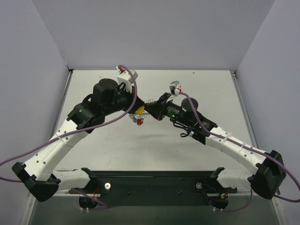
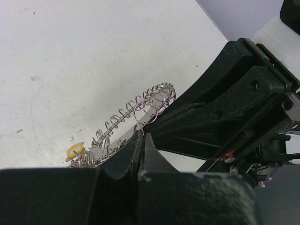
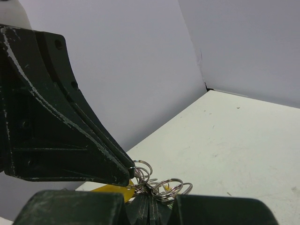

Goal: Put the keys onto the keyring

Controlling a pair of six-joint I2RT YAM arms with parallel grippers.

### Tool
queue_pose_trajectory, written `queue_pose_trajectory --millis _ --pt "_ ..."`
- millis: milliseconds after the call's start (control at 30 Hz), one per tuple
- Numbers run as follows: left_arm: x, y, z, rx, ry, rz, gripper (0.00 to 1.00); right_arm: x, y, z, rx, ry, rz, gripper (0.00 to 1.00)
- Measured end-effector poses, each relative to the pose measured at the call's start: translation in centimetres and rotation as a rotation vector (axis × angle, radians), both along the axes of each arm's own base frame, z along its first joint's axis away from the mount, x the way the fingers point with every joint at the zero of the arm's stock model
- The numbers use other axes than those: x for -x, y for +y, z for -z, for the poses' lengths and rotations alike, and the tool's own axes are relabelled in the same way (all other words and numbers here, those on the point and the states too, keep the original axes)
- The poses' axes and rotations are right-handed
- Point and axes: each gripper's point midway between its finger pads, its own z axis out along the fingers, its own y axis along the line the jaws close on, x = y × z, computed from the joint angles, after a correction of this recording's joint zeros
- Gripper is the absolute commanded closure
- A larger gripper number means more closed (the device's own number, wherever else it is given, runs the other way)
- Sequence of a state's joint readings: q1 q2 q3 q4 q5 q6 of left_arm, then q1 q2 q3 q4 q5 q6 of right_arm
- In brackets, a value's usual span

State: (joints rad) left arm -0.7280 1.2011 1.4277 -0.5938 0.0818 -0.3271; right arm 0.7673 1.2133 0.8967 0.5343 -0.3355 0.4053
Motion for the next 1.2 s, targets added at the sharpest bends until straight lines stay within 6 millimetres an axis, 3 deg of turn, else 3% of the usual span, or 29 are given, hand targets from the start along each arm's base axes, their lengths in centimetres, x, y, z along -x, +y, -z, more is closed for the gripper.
queue_pose_trajectory --millis 1200 --pt "0.9 -0.1 1.4 -0.029 0.313 0.147 1.00 2.1 -0.4 0.7 0.191 -0.196 -0.089 1.00"
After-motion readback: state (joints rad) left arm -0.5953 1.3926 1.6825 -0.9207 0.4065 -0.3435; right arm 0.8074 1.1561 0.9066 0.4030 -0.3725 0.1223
